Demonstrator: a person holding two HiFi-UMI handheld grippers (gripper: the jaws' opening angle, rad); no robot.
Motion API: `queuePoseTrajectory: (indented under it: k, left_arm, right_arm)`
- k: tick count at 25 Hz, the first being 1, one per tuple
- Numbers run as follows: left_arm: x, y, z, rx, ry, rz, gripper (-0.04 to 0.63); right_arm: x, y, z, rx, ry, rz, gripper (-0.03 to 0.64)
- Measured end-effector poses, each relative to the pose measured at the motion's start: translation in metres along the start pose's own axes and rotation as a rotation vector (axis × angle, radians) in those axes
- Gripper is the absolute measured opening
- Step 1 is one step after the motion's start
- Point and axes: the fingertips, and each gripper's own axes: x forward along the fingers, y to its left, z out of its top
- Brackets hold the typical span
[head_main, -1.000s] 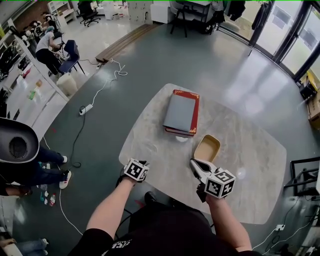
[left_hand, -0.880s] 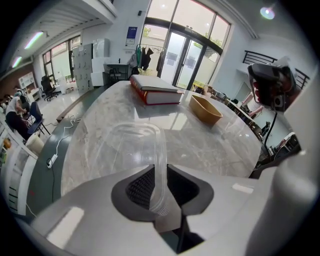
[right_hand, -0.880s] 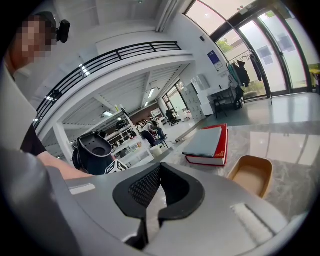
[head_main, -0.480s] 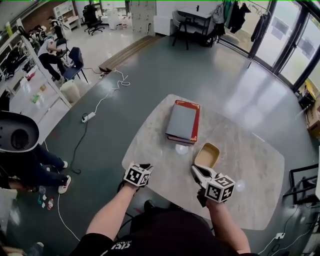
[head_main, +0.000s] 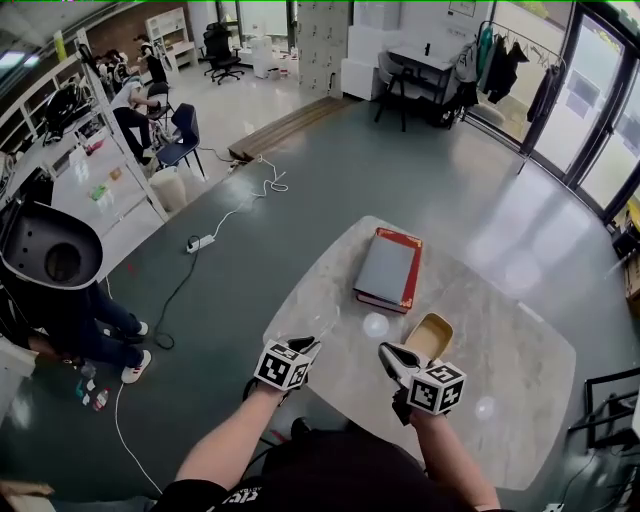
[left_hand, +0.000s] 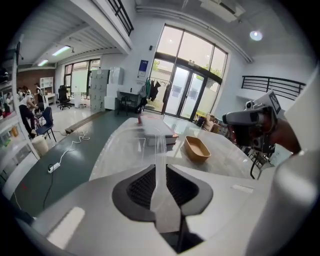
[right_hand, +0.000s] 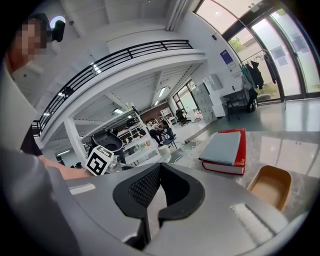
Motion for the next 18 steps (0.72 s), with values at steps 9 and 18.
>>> queuePoseTrajectory:
  k: [9,18]
  left_arm:
    - [-0.04,0.003,0.041,-0.013,-0.143,0.068,0.066]
    - [-0.086,0.012,0.091,-0.007,-0.29,0.121,0.066]
  right_arm:
    - [0.026,0.014,0.021,-0.074,0.021,0.066,0.014]
    - [0.043,0.029,0.073,-0.174,-0.036,0.099,0.014]
